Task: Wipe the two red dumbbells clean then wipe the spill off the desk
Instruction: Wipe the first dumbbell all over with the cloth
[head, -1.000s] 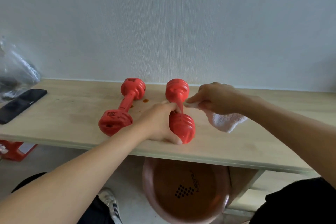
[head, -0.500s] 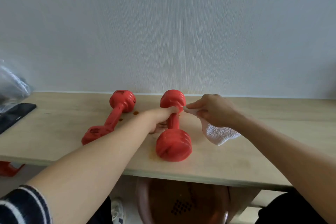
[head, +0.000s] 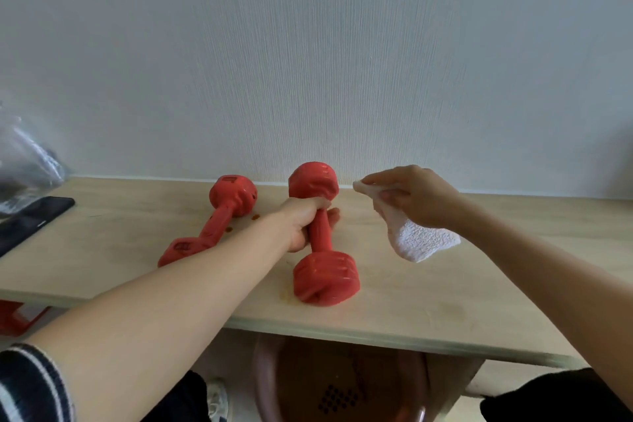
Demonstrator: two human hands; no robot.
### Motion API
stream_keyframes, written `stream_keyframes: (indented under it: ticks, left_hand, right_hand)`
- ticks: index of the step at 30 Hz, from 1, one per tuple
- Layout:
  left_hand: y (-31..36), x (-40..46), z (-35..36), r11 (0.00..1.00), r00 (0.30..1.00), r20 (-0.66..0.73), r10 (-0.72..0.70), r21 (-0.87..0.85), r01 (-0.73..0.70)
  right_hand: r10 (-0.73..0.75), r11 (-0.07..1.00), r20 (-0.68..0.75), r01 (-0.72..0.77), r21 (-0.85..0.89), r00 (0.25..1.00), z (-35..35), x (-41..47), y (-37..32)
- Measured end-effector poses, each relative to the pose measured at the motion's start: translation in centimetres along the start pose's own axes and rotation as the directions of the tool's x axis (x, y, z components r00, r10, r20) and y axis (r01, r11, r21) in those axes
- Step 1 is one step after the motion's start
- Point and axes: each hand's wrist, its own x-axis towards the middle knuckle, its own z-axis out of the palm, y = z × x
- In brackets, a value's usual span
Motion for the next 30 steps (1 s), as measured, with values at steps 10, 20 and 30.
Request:
stream_keyframes:
  ticks: [10, 20, 30]
  left_hand:
    - [2.3, -2.4, -0.3, 0.901, 0.915, 0.023, 0.403, 0.167, -0.401]
    - [0.5, -0.3, -0.1, 0.672, 0.757, -0.052, 0.652, 0.502, -0.544]
    - [1.2, 1.8, 0.3, 0.594, 0.714, -0.021, 0.7, 0.572, -0.566]
  right_hand:
    - [-0.098, 0.992, -0.186, 0.11, 0.057, 0.978, -1.2, -0.5, -4.3]
    - [-0.021, 0.999, -0.344, 0.03, 0.018, 0.939, 3.1, 1.3, -2.6]
    - [0.037, 0.999, -0.512, -0.013, 0.052, 0.858, 3.6, 5.0, -3.0]
